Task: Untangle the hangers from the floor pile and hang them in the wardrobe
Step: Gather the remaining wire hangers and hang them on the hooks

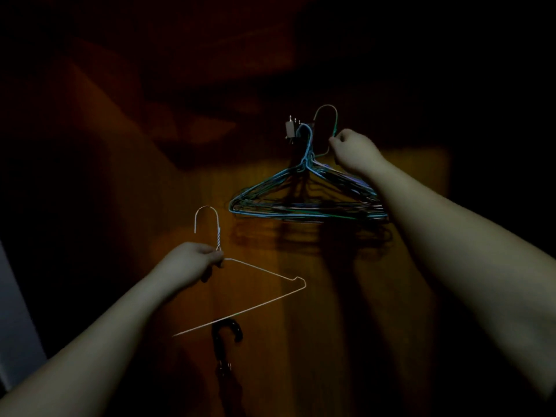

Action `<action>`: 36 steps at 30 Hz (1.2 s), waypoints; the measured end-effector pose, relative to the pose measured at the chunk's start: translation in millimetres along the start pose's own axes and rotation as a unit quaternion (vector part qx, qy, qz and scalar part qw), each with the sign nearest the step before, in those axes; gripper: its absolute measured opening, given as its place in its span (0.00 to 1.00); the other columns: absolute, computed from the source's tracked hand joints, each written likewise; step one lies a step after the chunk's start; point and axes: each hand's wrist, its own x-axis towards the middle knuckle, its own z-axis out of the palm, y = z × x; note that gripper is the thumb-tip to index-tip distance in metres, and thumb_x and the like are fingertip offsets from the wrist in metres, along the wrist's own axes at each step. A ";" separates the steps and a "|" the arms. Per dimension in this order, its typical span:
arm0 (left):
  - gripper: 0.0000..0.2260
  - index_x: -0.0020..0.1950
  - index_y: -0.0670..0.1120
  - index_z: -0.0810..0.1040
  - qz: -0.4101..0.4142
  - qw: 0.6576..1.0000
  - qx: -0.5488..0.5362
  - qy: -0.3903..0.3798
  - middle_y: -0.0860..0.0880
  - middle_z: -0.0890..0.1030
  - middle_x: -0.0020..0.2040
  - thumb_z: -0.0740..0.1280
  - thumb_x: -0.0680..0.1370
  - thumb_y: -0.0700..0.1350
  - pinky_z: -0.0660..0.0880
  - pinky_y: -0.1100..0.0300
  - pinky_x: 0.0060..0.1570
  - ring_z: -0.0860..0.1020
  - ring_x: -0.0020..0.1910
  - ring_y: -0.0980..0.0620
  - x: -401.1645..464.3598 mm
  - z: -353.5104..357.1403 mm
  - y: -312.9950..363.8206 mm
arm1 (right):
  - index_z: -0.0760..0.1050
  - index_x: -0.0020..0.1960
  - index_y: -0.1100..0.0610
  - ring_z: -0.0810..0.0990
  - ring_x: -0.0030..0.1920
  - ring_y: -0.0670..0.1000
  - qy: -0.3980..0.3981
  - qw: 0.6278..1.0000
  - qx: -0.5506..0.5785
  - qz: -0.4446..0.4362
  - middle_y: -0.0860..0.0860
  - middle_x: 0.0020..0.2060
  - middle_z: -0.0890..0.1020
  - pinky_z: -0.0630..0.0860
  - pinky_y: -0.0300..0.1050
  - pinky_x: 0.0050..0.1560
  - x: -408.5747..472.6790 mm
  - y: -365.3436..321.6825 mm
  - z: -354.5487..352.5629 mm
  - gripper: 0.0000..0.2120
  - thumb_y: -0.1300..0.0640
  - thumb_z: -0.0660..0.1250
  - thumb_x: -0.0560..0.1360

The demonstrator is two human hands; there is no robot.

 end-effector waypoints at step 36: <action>0.14 0.45 0.44 0.82 0.038 0.998 -0.025 -0.053 0.49 0.75 0.26 0.63 0.81 0.52 0.58 0.64 0.23 0.63 0.21 0.53 -11.0 -3.6 33.1 | 0.76 0.62 0.58 0.78 0.54 0.54 -0.029 0.999 -0.027 -0.006 0.55 0.53 0.80 0.72 0.47 0.49 16.8 -3.6 56.1 0.18 0.48 0.56 0.83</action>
